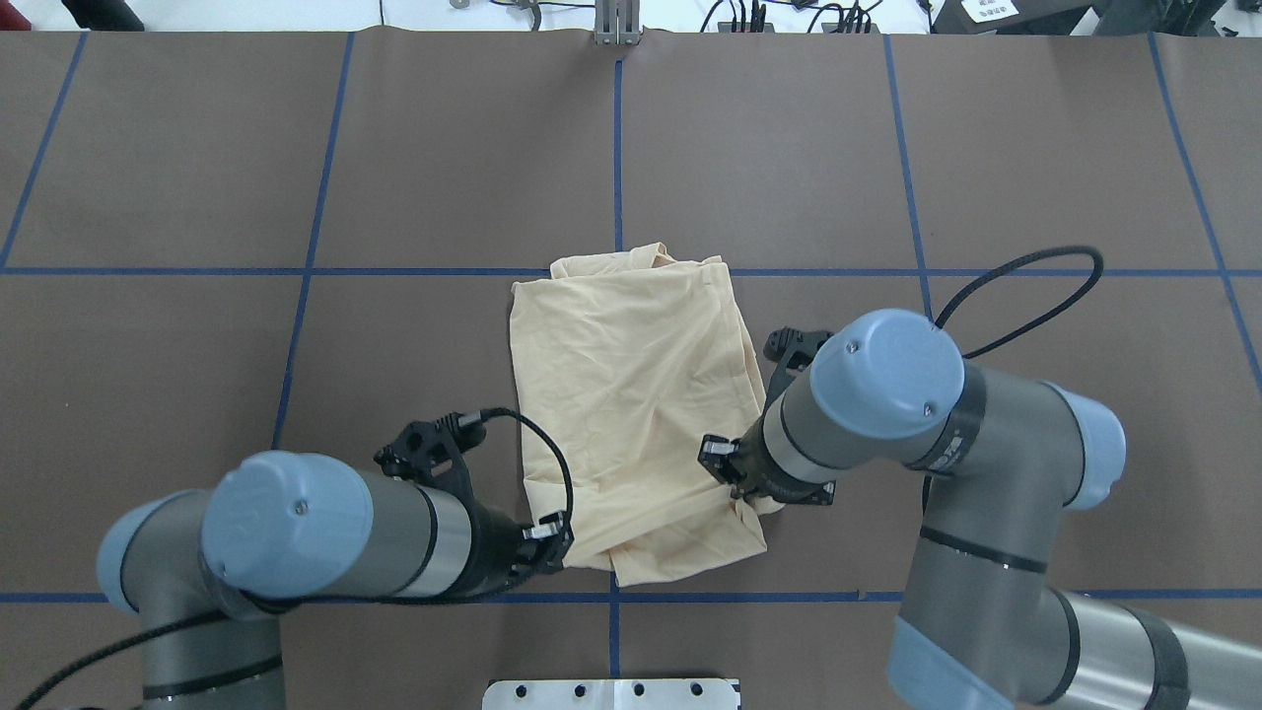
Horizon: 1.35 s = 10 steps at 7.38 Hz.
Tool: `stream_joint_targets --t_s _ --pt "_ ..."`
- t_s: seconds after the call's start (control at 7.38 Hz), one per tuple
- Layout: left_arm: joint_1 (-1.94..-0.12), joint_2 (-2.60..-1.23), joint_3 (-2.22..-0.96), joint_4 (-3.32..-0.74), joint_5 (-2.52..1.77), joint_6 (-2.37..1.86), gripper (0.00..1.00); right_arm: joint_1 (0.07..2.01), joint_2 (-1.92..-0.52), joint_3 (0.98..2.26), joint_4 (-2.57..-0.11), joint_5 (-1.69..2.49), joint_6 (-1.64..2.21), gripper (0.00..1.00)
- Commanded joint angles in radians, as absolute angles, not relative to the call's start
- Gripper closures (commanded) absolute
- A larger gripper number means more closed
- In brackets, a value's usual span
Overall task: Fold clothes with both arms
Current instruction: 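Lift the near edge with both grippers and fold it away from the robot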
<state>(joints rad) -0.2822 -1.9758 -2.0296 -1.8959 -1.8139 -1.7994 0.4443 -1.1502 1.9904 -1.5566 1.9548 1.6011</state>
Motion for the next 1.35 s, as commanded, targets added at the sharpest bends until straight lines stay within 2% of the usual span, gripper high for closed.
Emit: stream_joint_targets --t_s 0.0,0.14,0.41,0.54,0.81,1.22 --pt "-0.449 -1.983 -2.023 -1.882 -1.893 -1.692 1.00 0.579 -1.097 1.951 -1.559 1.963 1.536 1.00" --pt "-0.534 -2.003 -2.002 -1.884 -1.917 -1.645 1.00 0.618 -1.042 1.900 -1.559 1.968 1.537 1.00" --pt "-0.645 -2.161 -1.787 -1.890 -1.988 -1.617 1.00 0.675 -0.880 1.719 -1.549 1.970 1.534 1.00" --pt "-0.650 -2.201 -1.693 -1.900 -1.983 -1.561 1.00 0.693 -0.852 1.612 -1.446 1.965 1.535 1.00" --pt "-0.664 -2.209 -1.593 -1.997 -1.980 -1.555 1.00 0.707 -0.848 1.466 -1.288 1.957 1.534 1.00" --pt "-0.667 -2.210 -1.528 -2.062 -1.979 -1.554 1.00 0.704 -0.755 1.323 -1.264 1.953 1.532 1.00"
